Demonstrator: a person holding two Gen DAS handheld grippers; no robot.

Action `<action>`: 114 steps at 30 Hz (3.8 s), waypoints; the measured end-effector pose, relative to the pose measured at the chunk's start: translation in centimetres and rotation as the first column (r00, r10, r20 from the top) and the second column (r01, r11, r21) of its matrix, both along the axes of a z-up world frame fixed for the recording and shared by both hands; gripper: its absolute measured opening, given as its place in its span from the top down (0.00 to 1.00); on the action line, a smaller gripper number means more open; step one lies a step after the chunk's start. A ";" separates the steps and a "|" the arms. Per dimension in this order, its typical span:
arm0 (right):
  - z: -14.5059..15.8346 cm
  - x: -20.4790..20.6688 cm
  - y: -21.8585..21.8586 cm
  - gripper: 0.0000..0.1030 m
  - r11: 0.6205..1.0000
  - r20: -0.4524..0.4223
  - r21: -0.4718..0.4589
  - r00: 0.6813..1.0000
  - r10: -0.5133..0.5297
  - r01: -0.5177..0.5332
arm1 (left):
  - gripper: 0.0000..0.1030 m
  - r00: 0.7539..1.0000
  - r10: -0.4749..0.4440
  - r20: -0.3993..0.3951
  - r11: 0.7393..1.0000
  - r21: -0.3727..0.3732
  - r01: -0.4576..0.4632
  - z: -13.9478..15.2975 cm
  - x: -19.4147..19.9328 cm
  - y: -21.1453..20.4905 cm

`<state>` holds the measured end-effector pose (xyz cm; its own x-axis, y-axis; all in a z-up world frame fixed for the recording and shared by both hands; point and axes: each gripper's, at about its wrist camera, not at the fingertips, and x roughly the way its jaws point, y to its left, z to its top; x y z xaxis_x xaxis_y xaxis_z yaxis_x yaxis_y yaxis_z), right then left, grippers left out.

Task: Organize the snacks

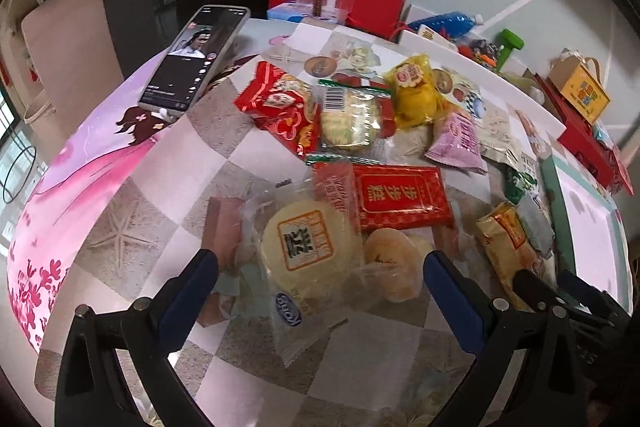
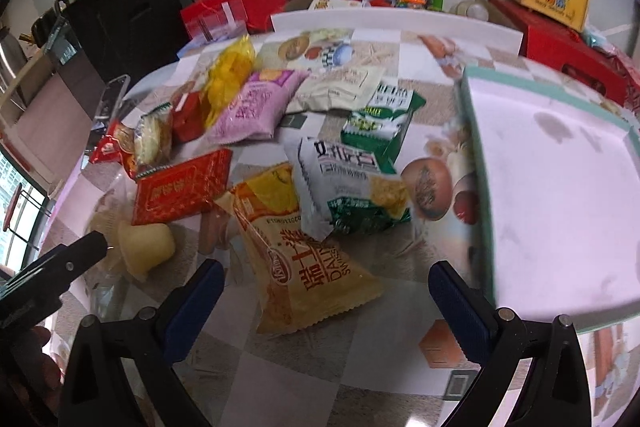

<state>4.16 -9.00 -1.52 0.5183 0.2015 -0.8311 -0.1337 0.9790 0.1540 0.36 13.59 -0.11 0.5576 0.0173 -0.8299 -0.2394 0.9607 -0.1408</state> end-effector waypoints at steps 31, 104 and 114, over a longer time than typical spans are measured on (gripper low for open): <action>-0.1 -0.3 0.8 0.58 0.992 0.026 0.099 0.996 0.080 -0.083 | 0.45 0.998 0.066 -0.008 0.986 -0.153 -0.066 -2.2 0.8 1.7; 3.8 -6.4 -29.5 0.63 0.778 0.212 0.190 0.749 -0.628 0.599 | 0.40 0.729 -0.683 0.045 0.728 -0.038 0.685 0.3 7.2 -34.4; 4.0 -6.0 -28.7 0.56 0.789 0.196 0.121 0.765 -0.614 0.602 | 0.10 0.765 -0.632 0.126 0.771 -0.005 0.637 2.5 6.7 -32.1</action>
